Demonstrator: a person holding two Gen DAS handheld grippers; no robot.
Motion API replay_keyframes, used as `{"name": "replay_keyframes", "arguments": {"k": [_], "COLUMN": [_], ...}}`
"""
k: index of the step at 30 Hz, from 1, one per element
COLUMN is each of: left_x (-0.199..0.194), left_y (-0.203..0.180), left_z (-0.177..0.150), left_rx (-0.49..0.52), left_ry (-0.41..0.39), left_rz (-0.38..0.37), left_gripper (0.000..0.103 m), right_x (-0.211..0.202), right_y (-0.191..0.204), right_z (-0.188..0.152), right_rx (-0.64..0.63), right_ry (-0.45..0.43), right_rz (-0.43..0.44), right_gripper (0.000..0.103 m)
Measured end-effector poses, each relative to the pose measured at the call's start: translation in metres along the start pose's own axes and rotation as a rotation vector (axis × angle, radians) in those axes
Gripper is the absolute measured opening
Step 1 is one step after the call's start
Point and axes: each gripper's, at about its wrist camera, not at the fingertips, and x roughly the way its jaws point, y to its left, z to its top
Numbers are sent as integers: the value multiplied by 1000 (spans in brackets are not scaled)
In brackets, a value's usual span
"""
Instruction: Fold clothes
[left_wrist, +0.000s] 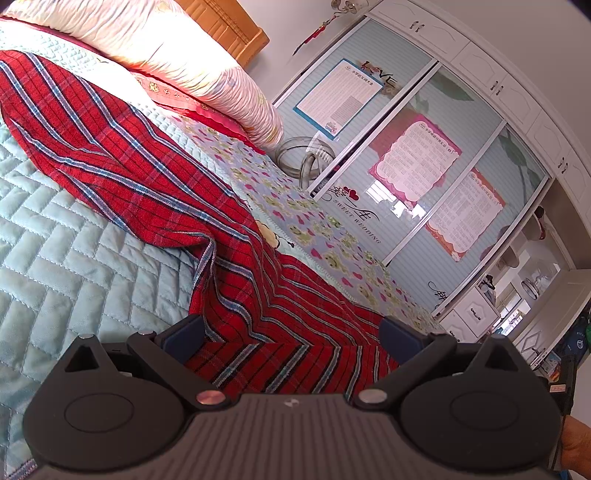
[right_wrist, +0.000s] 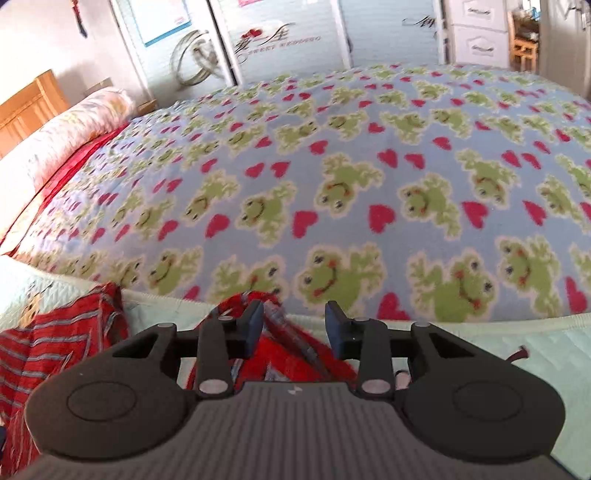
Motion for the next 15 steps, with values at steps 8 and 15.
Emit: {"name": "replay_keyframes", "arguments": {"k": [8, 15], "left_x": [-1, 0], "left_y": [1, 1], "left_z": [0, 0], "left_rx": [-3, -7], "left_ry": [-2, -3], "left_rz": [-1, -2], "left_gripper": [103, 103], "right_x": [8, 7], "right_y": [17, 32], "right_z": [6, 7], "right_rx": [-143, -233], "right_ry": [17, -12], "right_rz": [-52, -163], "right_gripper": [1, 22]}}
